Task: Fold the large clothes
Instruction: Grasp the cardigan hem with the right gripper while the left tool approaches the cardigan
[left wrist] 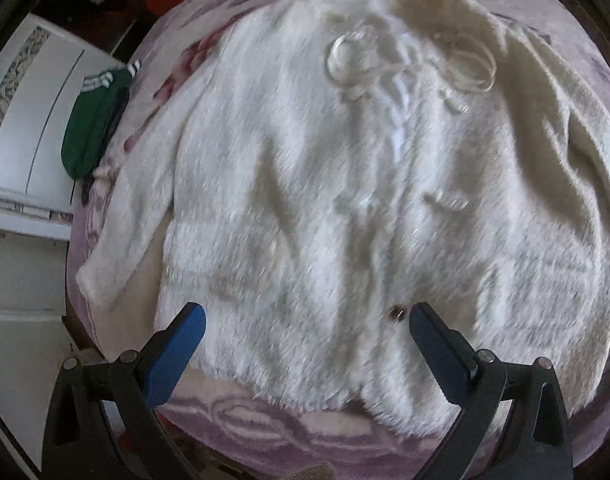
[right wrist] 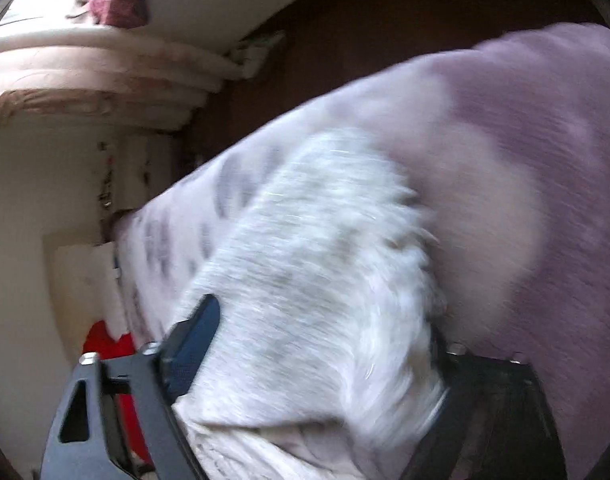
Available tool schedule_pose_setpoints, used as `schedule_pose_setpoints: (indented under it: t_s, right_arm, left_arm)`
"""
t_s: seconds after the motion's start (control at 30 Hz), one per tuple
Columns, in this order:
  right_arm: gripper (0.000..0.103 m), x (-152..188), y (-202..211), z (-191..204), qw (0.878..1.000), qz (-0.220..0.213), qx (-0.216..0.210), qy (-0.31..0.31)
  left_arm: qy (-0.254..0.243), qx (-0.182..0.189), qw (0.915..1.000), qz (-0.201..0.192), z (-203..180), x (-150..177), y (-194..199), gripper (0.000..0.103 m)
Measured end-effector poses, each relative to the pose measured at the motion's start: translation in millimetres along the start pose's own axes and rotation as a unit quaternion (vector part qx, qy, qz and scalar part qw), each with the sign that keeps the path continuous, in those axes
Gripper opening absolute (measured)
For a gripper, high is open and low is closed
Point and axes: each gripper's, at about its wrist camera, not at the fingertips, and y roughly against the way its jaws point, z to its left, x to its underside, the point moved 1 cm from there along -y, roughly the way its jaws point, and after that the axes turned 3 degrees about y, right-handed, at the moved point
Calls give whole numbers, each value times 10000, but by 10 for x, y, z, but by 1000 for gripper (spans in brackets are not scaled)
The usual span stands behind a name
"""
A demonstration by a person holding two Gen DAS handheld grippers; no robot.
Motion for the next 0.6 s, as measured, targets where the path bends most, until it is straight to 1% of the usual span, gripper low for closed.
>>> schedule_pose_setpoints:
  t_s: [0.03,0.07,0.13,0.17,0.2,0.27,0.3,0.37,0.4,0.47,0.5,0.57,0.6]
  right_arm:
    - [16,-24,-71,43,9999,35,145,73]
    - [8,-45,-102,79,9996,8,237,157]
    - [7,-151,-4,273,9991,-203,56,367]
    - [7,-248,108,434,9976,-364,-181,555]
    - [6,-317,214,597,9947,-527,-357,813]
    - [6,-347,332,892,9871,-769,-507,1313]
    - [6,-446,275,1078,9834,-801,-412,1578]
    - [6,-484,83,1170,9798,-729,-110,1857]
    - [6,-507,-74,1180,9795,-542,102,1939]
    - [6,-502,-260,1218,9789,-347,398,1973]
    - [6,-470,-305,1278,9785,-304,436,1991]
    - [6,-369,-283,1545,9737,-378,412,2208]
    - [6,-312,-240,1761,9700,-417,344,2369]
  left_arm:
    - [-29,-9,10000,-62,-50,-53,18,103]
    - [-52,-2,9999,-116,-97,-107,33,103]
    - [-40,44,9998,-196,-193,-211,45,103]
    - [-7,86,9997,-220,-233,-261,51,103]
    - [36,150,9996,-227,-254,-314,42,103]
    - [107,285,9994,-190,-323,-394,-8,103]
    - [137,308,9993,-179,-363,-424,-42,103]
    - [130,314,9993,-133,-449,-482,-143,103]
    - [108,301,9994,-91,-480,-500,-201,103]
    - [65,256,9996,67,-502,-547,-367,103]
    - [80,265,9995,138,-479,-576,-437,103]
    - [188,300,9992,201,-382,-649,-559,103]
    - [258,320,9989,207,-315,-687,-602,103]
